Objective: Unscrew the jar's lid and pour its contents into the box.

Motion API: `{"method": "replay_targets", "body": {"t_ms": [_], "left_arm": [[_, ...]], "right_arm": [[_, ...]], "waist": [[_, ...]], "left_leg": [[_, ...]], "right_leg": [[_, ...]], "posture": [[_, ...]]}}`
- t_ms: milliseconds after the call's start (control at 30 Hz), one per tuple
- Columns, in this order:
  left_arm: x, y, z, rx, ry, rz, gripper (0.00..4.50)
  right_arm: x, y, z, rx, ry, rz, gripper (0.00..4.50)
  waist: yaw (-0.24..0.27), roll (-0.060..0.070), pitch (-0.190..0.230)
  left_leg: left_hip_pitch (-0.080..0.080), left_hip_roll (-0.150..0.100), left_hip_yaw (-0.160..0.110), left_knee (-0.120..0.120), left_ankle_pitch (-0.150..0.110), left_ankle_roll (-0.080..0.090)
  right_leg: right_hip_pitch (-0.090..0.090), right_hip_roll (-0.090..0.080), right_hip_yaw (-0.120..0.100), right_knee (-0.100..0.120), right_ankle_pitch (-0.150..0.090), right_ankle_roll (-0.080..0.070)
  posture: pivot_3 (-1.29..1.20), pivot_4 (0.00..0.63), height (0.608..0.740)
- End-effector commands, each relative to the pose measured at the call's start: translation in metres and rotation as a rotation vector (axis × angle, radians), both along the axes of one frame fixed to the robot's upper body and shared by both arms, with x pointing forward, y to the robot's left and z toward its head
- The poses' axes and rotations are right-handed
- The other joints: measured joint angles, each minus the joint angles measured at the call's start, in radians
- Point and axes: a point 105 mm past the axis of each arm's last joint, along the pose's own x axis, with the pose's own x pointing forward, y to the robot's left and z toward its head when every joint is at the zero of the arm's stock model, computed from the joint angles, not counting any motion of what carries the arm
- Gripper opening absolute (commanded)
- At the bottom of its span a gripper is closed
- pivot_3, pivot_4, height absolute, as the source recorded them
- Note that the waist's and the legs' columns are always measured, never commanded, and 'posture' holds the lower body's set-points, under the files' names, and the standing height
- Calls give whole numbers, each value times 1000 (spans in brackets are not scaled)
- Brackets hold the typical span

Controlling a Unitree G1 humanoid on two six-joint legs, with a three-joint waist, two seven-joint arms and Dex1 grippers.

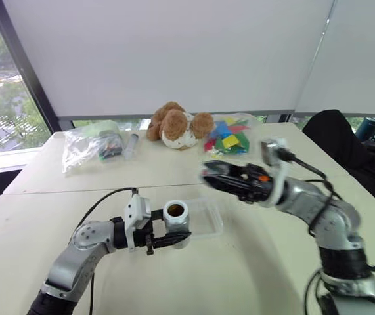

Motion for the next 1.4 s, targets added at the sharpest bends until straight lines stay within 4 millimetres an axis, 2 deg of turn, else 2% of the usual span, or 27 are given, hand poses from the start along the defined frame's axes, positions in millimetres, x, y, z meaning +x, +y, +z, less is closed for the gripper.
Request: {"method": "replay_targets", "body": {"t_ms": [33, 100, 167, 233, 367, 467, 567, 700, 733, 767, 933, 1033, 1067, 1200, 1267, 1333, 1400], "left_arm": [[-1, 12, 16, -36, -34, 5, 2070], [-1, 19, 21, -41, -26, -2, 2070], [0, 23, 24, -39, -21, -7, 2070], [0, 25, 26, -34, -17, -12, 2070], [4, 27, 28, -24, -8, -21, 2070], [7, 26, 29, -17, -1, -28, 2070], [10, 26, 29, -14, 14, -25, 2070], [19, 28, 33, -22, 5, 28, 2070], [23, 28, 33, -12, 0, 55, 2070], [27, 29, 31, 13, 6, 76, 2070], [45, 35, 33, 109, -60, 166, 2070], [55, 37, 38, 159, -133, 211, 2070], [61, 38, 37, 207, -181, 241, 2070], [76, 31, 37, 311, -311, 273, 2070], [82, 25, 35, 380, -380, 282, 2070], [90, 17, 31, 512, -528, 291, 2070], [97, 4, 35, 522, -658, 307, 2070]], "right_arm": [[14, -57, -14, -61, -106, -269, 2281], [18, -103, -58, -230, -121, -425, 2281], [17, -127, -84, -281, -104, -499, 2281], [19, -142, -99, -260, -90, -573, 2281], [22, -161, -129, -310, -82, -677, 2281], [27, -173, -140, -274, -32, -741, 2281], [32, -179, -142, -207, 11, -779, 2281], [29, -182, -139, -192, 21, -773, 4240], [27, -183, -136, -205, 3, -770, 4476], [24, -183, -130, -203, -8, -765, 4476], [5, -168, -91, -266, -118, -651, 4476], [-9, -145, -76, -328, -157, -522, 4476], [-15, -131, -71, -356, -172, -451, 4476], [-28, -90, -64, -391, -186, -280, 4476], [-29, -76, -64, -397, -190, -242, 4476], [-28, -66, -63, -388, -197, -228, 4476], [-27, -61, -64, -382, -195, -226, 4476]], "waist": [[-5, 0, 0], [-4, -1, -1], [-4, -1, 0], [-12, 1, 1], [-23, 1, 1], [-23, 1, 1], [-19, 1, 1], [-12, 1, 1], [-9, 1, 1], [-7, 1, 1], [-7, 1, 2], [-9, 1, 2], [-9, 1, 2], [-8, 1, 2], [-5, 0, 2], [-1, 0, 2], [6, 0, 2]], "left_leg": [[0, 0, 0, 0, 0, 0], [1, 0, 0, 0, 0, 0], [1, 0, 0, 0, 0, 0], [2, 0, 3, 0, 0, 0], [8, 2, 10, -1, 0, 0], [11, 2, 12, -2, 0, 0], [14, 2, 14, -2, 0, 0], [17, 2, 14, -2, 0, 1], [17, 2, 14, -2, 0, 1], [17, 2, 14, -2, 0, 1], [17, 1, 14, -2, 0, 1], [17, 1, 14, -2, 0, 1], [17, 1, 14, -2, 0, 1], [17, 2, 14, -2, 0, 1], [17, 1, 14, -2, 0, 1], [16, 1, 14, -2, 0, 1], [16, 1, 14, -2, 0, 1]], "right_leg": [[0, 0, 0, 0, 0, 0], [0, 0, 0, 0, 0, 0], [1, 1, 0, 0, 0, 0], [1, 1, 2, 1, 0, 0], [1, 2, 9, 2, 0, 0], [4, 2, 12, 2, 0, 0], [7, 2, 14, 1, 0, 0], [10, 2, 15, 0, -1, 0], [10, 2, 15, 0, -1, 0], [10, 2, 15, 0, -1, 0], [11, 1, 15, -1, -1, 1], [11, 2, 15, -1, -1, 1], [11, 2, 15, -1, -1, 2], [11, 2, 15, -1, -1, 2], [11, 2, 15, -2, -1, 2], [11, 2, 15, -3, -1, 2], [11, 1, 15, -4, -1, 2]], "posture": [[0, 150, 740], [0, 150, 740], [0, 150, 740], [0, 150, 740], [0, 150, 740], [0, 150, 740], [0, 150, 740], [0, 150, 740], [0, 150, 740], [0, 150, 740], [0, 150, 740], [0, 150, 740], [0, 150, 740], [0, 150, 740], [0, 150, 740], [0, 150, 740], [0, 150, 740]]}}
